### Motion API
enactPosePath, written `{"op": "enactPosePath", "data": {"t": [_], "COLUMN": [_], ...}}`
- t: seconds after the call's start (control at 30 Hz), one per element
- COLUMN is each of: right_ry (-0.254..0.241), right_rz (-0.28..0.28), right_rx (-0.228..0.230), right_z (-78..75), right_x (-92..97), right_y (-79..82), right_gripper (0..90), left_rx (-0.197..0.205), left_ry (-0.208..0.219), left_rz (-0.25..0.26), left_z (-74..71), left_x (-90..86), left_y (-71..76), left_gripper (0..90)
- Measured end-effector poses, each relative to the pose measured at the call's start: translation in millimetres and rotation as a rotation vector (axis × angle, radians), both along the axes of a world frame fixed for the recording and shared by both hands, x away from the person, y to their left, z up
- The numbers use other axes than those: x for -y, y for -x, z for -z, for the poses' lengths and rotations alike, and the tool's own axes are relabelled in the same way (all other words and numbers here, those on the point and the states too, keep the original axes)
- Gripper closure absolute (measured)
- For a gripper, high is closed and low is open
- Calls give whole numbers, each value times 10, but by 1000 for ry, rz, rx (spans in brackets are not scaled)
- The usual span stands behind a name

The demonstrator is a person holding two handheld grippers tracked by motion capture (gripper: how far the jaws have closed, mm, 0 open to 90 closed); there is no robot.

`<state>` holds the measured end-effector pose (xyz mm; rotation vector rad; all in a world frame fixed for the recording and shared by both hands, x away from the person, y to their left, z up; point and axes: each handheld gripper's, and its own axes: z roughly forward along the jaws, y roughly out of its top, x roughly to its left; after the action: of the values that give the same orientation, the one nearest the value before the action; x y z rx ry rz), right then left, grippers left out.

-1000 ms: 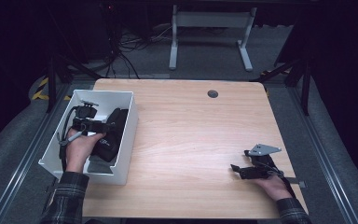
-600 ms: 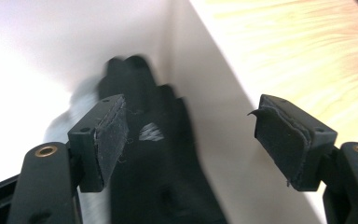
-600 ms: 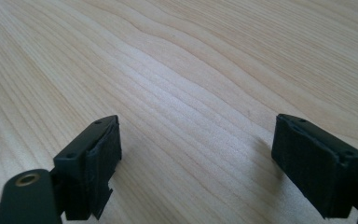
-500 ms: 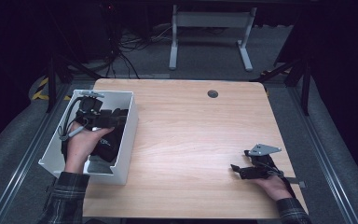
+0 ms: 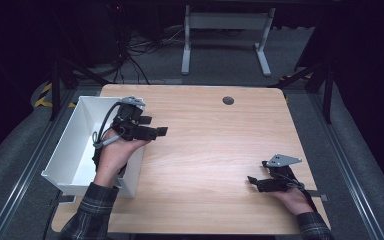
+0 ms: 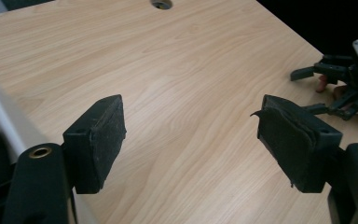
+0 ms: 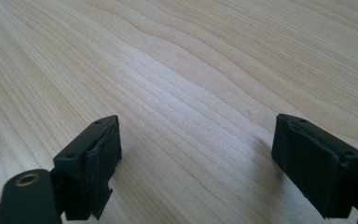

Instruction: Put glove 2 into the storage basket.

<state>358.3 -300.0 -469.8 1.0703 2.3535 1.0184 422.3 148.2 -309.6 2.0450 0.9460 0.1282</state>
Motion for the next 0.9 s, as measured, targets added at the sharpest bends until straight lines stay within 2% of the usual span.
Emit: {"op": "enactPosePath", "data": {"t": [0.3,0.43,0.57,0.9], "right_ry": [1,1,1,2], "right_rz": [0,0,0,-3], "right_rx": [0,0,0,0], "right_z": [0,0,0,0], "right_x": [0,-1,-1,0], "right_y": [0,0,0,0], "right_gripper": [162,161,161,160], "left_rx": [1,1,6,21], "left_ry": [-17,-29,-34,-72], "left_rz": [98,133,149,203], "left_z": [198,341,436,831], "left_x": [445,637,729,950], "left_y": [71,110,135,197], "left_gripper": [226,198,176,151]}}
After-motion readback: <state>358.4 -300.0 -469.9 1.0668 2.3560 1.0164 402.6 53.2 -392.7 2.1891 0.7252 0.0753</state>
